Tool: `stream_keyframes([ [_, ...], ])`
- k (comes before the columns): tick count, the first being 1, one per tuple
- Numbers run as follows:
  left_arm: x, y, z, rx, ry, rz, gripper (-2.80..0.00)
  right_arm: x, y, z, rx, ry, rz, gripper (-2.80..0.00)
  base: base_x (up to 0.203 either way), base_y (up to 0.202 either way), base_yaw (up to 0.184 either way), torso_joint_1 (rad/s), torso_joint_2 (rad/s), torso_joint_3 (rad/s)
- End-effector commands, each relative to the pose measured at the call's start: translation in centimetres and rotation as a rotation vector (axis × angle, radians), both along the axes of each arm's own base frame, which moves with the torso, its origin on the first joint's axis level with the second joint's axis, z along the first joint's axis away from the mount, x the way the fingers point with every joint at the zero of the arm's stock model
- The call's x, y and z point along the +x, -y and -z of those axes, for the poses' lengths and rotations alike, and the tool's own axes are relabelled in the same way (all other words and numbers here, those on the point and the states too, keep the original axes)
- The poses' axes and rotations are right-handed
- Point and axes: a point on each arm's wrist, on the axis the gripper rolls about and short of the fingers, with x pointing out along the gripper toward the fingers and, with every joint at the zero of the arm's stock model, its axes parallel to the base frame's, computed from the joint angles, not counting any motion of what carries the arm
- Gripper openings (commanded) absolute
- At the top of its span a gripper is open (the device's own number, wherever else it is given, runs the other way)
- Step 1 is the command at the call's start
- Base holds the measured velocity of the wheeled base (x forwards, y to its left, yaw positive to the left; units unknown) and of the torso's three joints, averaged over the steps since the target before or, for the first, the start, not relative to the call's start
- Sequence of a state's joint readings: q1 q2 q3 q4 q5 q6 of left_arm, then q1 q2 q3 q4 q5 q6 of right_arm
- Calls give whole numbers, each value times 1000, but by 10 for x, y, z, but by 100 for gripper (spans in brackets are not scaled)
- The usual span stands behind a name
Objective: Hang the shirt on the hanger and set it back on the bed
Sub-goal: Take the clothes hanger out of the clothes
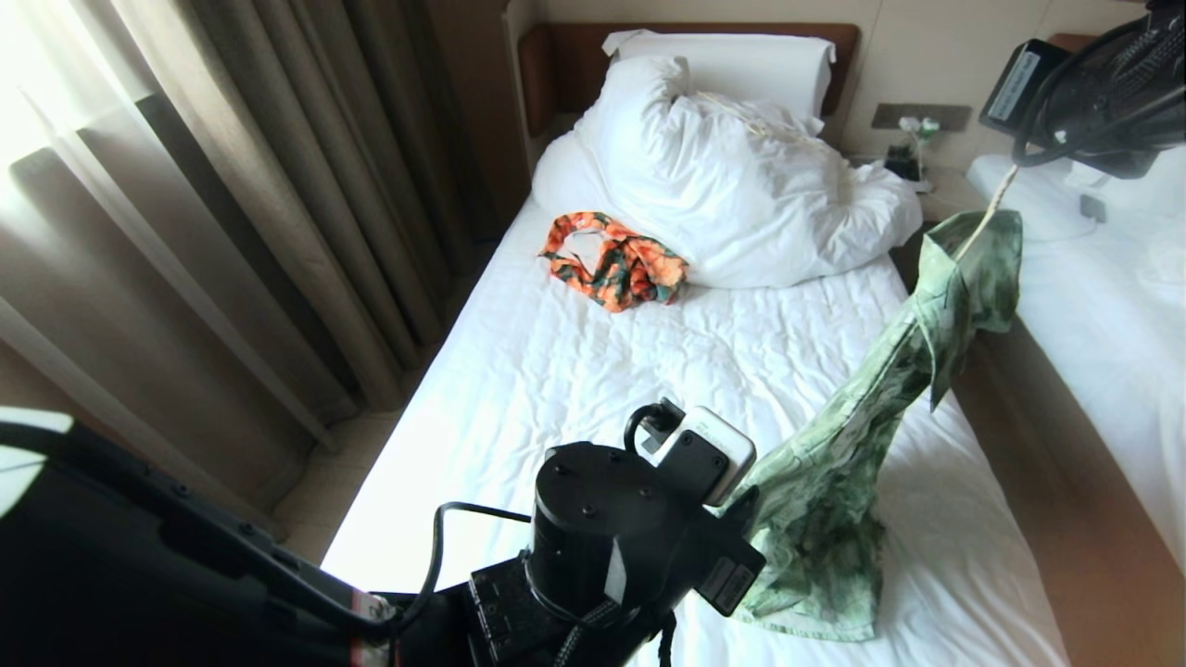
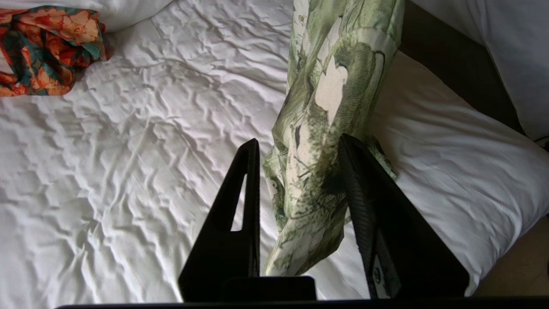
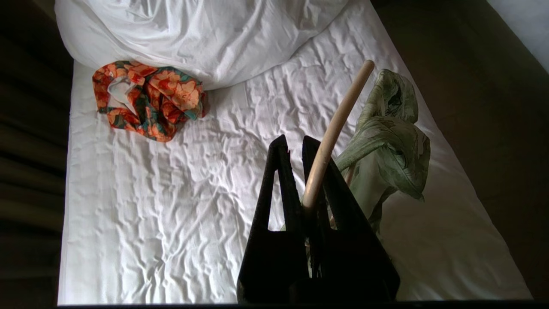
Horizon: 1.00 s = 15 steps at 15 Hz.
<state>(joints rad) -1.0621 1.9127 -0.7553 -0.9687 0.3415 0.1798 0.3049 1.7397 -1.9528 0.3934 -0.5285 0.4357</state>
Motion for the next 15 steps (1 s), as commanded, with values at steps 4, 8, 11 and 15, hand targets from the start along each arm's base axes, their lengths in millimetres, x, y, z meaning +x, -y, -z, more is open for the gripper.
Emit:
stream_keyframes([
  [4, -20, -37, -8, 11, 1, -36, 0, -2, -4, -1, 4, 2, -9, -280, 0, 0, 0, 0, 0, 0],
  [8, -32, -84, -13, 11, 12, -159, -280, -23, -4, -14, 33, 50, -24, -280, 0, 0, 0, 0, 0, 0],
  [11, -27, -132, -28, -44, 49, -308, -280, -36, 0, -15, 57, 56, -16, -280, 0, 0, 0, 0, 0, 0],
  [15, -38, -183, -42, -111, 104, -447, -280, -42, 1, -21, 70, 87, -18, -280, 0, 0, 0, 0, 0, 0],
])
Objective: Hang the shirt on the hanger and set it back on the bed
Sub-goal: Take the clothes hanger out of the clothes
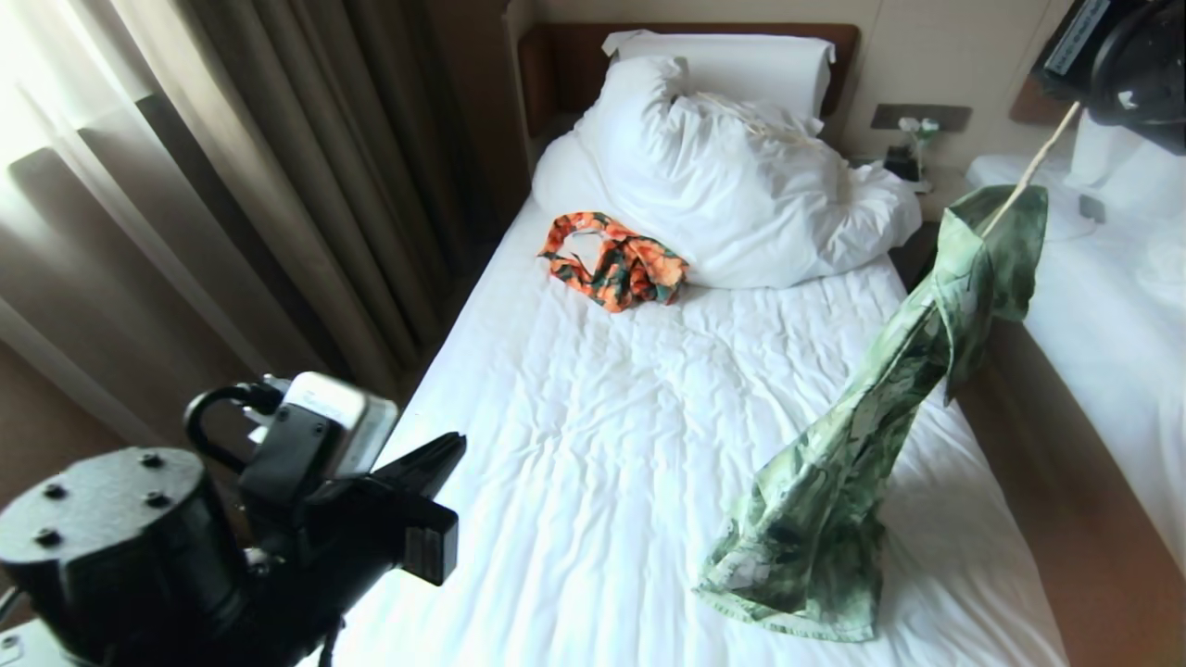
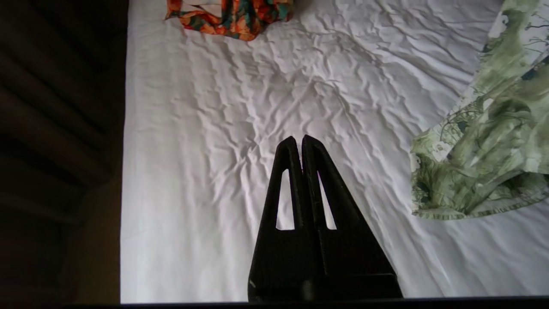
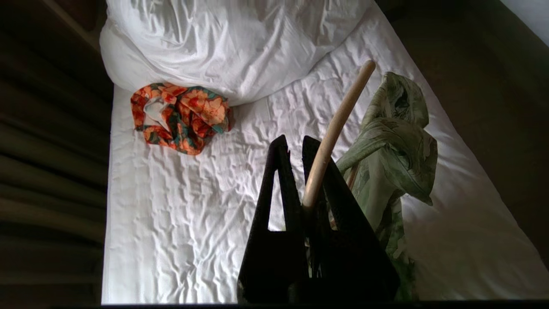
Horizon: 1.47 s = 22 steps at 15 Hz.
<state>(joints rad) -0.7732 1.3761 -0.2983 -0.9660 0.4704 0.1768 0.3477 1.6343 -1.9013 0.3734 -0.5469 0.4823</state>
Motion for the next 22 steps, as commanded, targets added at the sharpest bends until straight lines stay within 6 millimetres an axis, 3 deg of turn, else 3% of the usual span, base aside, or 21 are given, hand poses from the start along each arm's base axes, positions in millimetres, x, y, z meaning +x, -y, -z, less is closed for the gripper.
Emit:
stream_keyframes([
  [1, -13, -27, -10, -52, 59, -64, -280, -3, 0, -4, 9, 21, -1, -280, 0, 0, 0, 0, 0, 0],
  [10, -21, -86, -17, -65, 126, -383, -280, -5, 1, -6, 14, 38, -1, -280, 0, 0, 0, 0, 0, 0],
  [22, -30, -92, -12, -62, 126, -401, -280, -12, 1, -15, 32, 92, -13, -280, 0, 0, 0, 0, 0, 0],
])
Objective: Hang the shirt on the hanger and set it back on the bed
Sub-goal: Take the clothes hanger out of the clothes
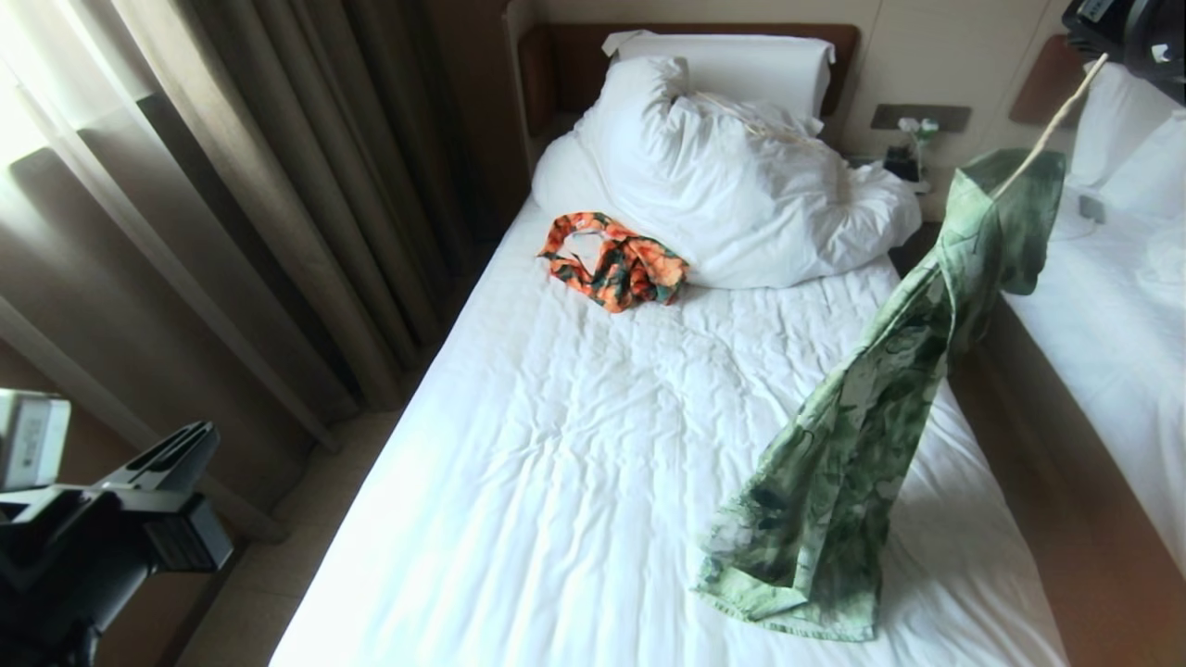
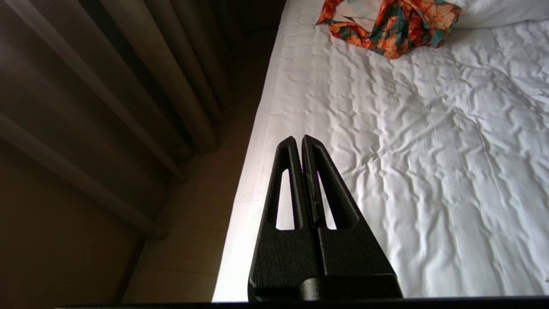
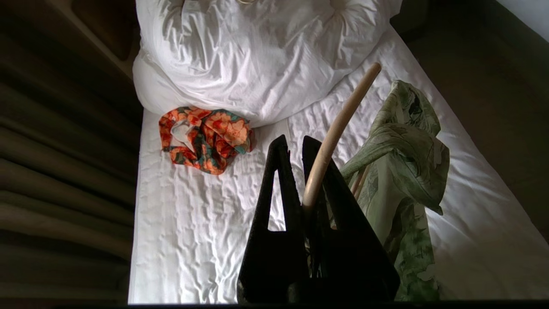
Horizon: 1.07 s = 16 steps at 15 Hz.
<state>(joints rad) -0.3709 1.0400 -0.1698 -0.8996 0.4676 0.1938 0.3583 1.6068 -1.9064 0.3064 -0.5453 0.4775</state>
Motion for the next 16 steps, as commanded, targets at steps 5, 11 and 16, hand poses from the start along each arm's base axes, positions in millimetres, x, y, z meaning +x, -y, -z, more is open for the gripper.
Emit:
stream_keyframes([
  [5, -4, -2, -3, -8, 25, -3, -280, -5, 1, -10, 13, 36, -3, -280, 0, 0, 0, 0, 0, 0],
  [11, -4, 0, -11, -18, 59, 43, -280, -6, -3, -10, 0, 36, -17, -280, 0, 0, 0, 0, 0, 0],
  [16, -14, 15, -52, -30, 88, 299, -280, 9, -16, -2, -16, 25, -44, -280, 0, 0, 0, 0, 0, 0],
])
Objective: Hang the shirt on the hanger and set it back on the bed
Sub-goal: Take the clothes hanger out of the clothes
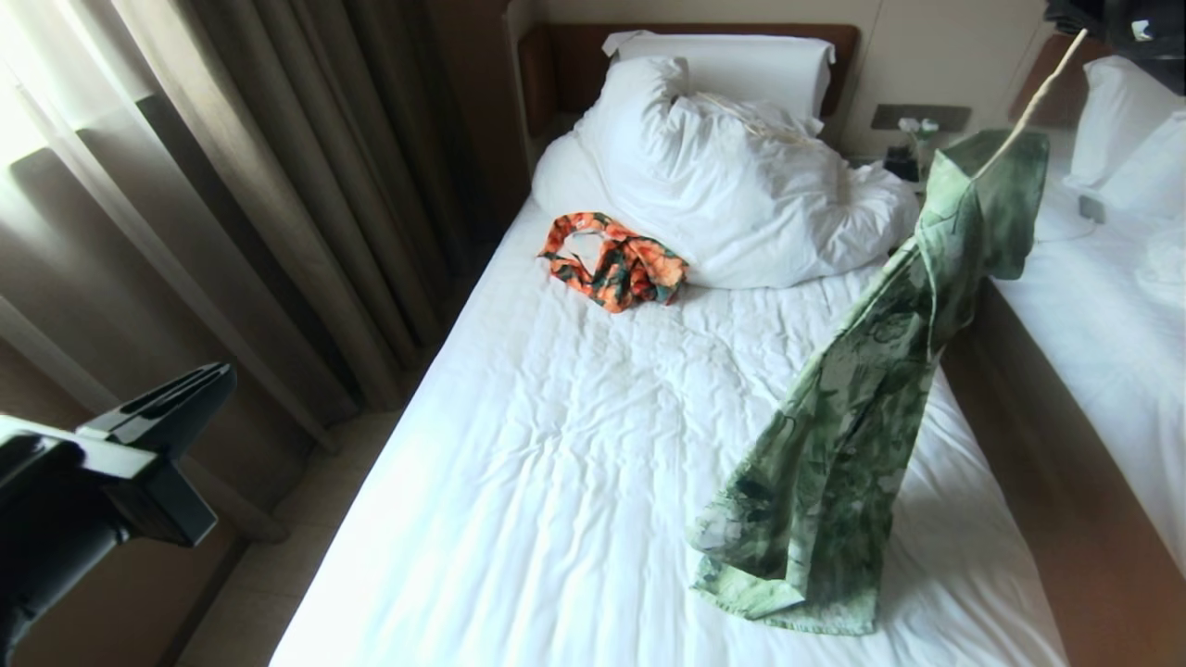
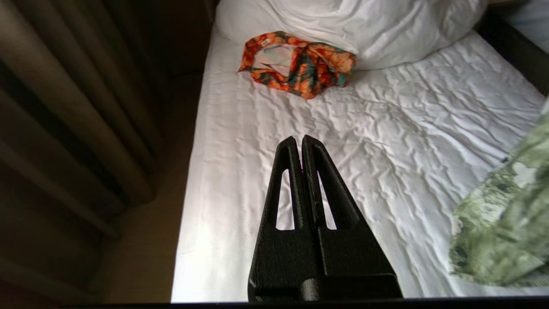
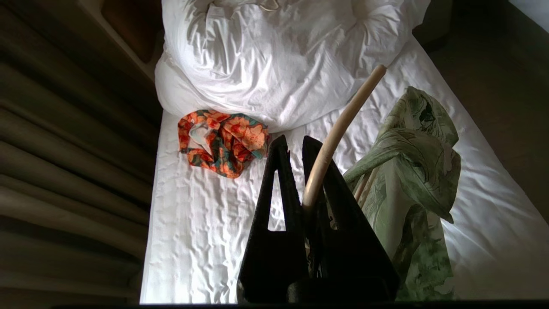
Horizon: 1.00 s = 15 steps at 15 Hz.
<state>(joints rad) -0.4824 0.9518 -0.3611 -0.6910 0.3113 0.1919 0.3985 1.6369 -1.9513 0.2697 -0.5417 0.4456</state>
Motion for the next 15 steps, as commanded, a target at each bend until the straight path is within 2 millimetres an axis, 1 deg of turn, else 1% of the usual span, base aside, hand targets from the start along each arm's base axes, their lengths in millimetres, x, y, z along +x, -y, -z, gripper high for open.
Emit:
stream_keyframes([
  [1, -6, 8, -15, -6, 10, 88, -280, 12, -7, 7, -9, -16, -3, -280, 0, 0, 0, 0, 0, 0],
  [3, -4, 23, -23, 8, -15, 189, -280, 25, -16, 15, -13, -24, -20, -280, 0, 0, 0, 0, 0, 0],
  [5, -1, 44, -20, 39, -79, 289, -280, 38, -29, 24, -16, -36, -49, -280, 0, 0, 0, 0, 0, 0],
  [8, 3, 76, -20, 50, -146, 412, -280, 50, -41, 31, -10, -19, -69, -280, 0, 0, 0, 0, 0, 0],
  [10, 13, 102, -17, 50, -196, 482, -280, 60, -49, 39, -9, -28, -74, -280, 0, 0, 0, 0, 0, 0],
  [13, 36, 143, -8, 24, -261, 597, -280, 73, -55, 49, 2, -33, -75, -280, 0, 0, 0, 0, 0, 0],
  [15, 46, 171, -1, -1, -294, 654, -280, 80, -59, 55, 5, -34, -74, -280, 0, 0, 0, 0, 0, 0],
])
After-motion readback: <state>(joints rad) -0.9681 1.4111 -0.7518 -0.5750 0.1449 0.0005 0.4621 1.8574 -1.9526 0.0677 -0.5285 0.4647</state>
